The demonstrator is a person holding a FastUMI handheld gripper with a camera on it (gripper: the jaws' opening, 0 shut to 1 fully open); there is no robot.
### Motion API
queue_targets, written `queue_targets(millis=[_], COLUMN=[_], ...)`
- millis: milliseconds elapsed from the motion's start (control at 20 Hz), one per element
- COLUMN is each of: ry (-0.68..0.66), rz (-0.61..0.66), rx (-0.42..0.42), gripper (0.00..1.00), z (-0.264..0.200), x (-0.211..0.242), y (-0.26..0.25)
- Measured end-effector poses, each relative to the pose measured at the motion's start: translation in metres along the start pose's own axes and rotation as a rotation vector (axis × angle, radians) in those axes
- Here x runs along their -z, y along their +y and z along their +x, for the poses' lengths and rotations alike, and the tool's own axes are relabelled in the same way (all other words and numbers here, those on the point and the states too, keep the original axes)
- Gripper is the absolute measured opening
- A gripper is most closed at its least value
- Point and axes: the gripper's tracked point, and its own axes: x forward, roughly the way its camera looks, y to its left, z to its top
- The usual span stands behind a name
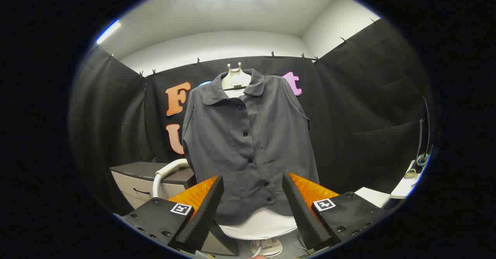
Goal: Iron the clothes twice with a garment steamer, once on the left side and once on the right side.
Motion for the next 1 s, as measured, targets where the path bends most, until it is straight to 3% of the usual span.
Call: queue_targets(millis=[1000], ry=[-0.010], rz=[-0.004], rx=[0.007], gripper=[0.98], z=[-0.009], x=[-0.005], y=[0.000])
